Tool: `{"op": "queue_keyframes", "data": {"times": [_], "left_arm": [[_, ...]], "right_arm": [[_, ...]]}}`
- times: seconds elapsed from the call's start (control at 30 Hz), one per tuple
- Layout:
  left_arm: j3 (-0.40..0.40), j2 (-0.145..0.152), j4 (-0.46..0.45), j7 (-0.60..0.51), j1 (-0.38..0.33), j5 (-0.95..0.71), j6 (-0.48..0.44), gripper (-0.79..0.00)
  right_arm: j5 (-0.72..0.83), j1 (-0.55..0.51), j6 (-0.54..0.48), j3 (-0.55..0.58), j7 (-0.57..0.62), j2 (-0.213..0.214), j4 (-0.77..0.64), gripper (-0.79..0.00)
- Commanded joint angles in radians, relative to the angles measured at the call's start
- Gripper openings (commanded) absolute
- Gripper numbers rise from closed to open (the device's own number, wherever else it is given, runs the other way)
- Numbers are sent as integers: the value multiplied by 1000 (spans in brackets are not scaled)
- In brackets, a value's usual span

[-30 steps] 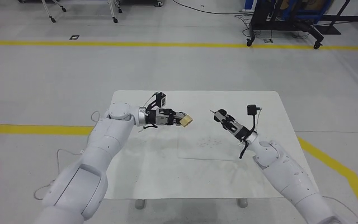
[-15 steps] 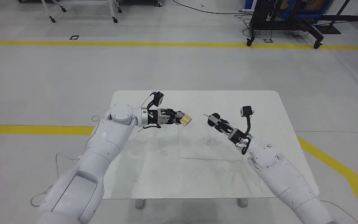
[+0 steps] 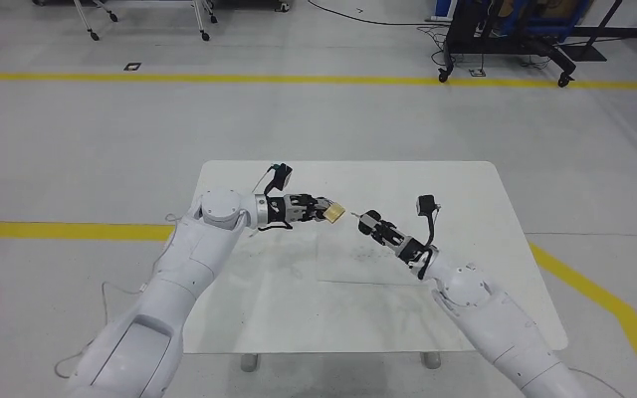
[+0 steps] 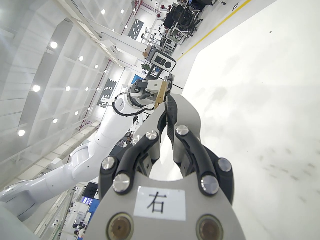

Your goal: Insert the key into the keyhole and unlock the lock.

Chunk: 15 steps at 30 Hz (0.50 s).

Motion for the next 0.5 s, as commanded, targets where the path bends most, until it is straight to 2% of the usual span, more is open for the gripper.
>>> {"op": "queue_keyframes", "data": {"times": [0.0, 0.27, 0.37, 0.47], "left_arm": [[-2, 4, -15, 12, 7, 18, -3, -785], [-15, 17, -70, 30, 35, 56, 12, -785], [-18, 18, -84, 5, 43, 43, 21, -785], [-22, 17, -83, -42, 48, 2, 43, -785]], "right_arm": [[8, -5, 16, 1, 6, -2, -13, -785], [49, -4, 31, 12, 49, -11, -14, -785], [127, -9, -24, 27, -12, -21, -4, -785], [204, 9, -63, 25, -4, -33, 29, -785]]}}
